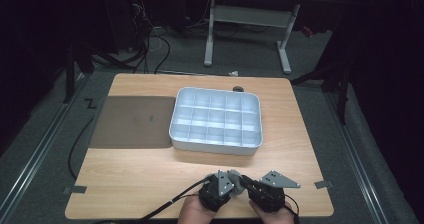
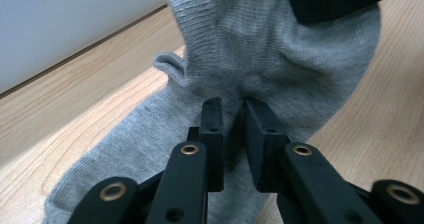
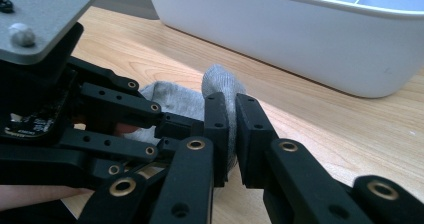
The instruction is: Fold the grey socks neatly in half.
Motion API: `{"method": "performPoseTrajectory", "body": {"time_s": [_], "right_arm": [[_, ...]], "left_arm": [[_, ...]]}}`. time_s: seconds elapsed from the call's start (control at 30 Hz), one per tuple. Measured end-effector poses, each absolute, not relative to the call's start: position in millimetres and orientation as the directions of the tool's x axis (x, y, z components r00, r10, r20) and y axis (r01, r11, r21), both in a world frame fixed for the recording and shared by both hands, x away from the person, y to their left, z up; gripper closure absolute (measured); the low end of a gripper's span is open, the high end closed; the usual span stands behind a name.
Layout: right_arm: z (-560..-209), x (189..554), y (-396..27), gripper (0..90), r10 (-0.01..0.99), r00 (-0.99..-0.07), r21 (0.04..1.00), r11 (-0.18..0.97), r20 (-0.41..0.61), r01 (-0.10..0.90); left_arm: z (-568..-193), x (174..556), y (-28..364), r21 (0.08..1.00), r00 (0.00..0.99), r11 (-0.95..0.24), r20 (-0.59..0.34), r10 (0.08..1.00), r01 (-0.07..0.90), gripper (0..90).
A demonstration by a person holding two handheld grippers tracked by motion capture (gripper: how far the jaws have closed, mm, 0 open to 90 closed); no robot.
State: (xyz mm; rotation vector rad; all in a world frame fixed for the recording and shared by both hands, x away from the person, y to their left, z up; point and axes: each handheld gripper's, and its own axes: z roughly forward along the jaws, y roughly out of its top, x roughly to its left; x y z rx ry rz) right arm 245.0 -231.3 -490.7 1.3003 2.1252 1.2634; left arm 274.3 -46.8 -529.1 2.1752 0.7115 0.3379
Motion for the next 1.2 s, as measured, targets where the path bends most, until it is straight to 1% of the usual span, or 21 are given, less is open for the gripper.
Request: {"method": "performPoseTrajectory", "body": {"time_s": [0.03,0.07,0.1,0.17,0.2,0.27,0.3,0.33,0.37,0.5,0.73,0.97,1.2], "right_arm": [[-491,245,-233,85.5,0.844,-0.517,0.829,0.181,0.145,0.529],[-491,245,-233,85.5,0.844,-0.517,0.829,0.181,0.145,0.529],[-491,245,-234,85.5,0.845,-0.513,0.831,0.175,0.148,0.529],[-490,245,-235,85.5,0.846,-0.511,0.830,0.172,0.151,0.530],[-490,245,-237,85.5,0.849,-0.506,0.831,0.168,0.152,0.531],[-490,246,-237,85.4,0.849,-0.506,0.831,0.166,0.153,0.531],[-491,246,-237,85.4,0.849,-0.505,0.831,0.165,0.155,0.531],[-491,246,-237,85.4,0.849,-0.505,0.831,0.165,0.155,0.531],[-491,246,-237,85.4,0.849,-0.505,0.831,0.165,0.155,0.531],[-491,246,-236,85.4,0.849,-0.507,0.831,0.168,0.151,0.530],[-489,246,-235,85.3,0.850,-0.506,0.835,0.166,0.148,0.524],[-489,247,-226,85.3,0.844,-0.518,0.833,0.181,0.142,0.523],[-488,253,-205,85.2,0.831,-0.543,0.826,0.219,0.121,0.519]], "left_arm": [[-526,273,-43,0.778,0.808,-0.502,-0.013,0.589,0.378,72.8],[-526,273,-43,0.778,0.808,-0.502,-0.013,0.589,0.378,71.9],[-520,270,-34,0.800,0.810,-0.475,-0.023,0.586,0.366,70.7],[-516,269,-27,0.814,0.809,-0.458,-0.025,0.587,0.358,69.3],[-512,268,-17,0.826,0.803,-0.437,-0.032,0.595,0.356,69.2],[-506,267,1,0.844,0.786,-0.397,-0.044,0.617,0.360,69.6],[-503,268,18,0.852,0.763,-0.381,-0.033,0.645,0.359,72.1],[-503,268,18,0.852,0.763,-0.381,-0.033,0.645,0.359,72.7],[-504,269,28,0.852,0.746,-0.376,-0.024,0.665,0.363,72.7],[-517,278,50,0.827,0.705,-0.378,-0.032,0.708,0.417,75.0],[-533,273,49,0.785,0.732,-0.442,-0.021,0.681,0.434,77.0],[-533,273,42,0.783,0.750,-0.450,-0.031,0.661,0.430,78.1],[-534,273,37,0.780,0.765,-0.462,-0.032,0.644,0.421,78.1]]}}
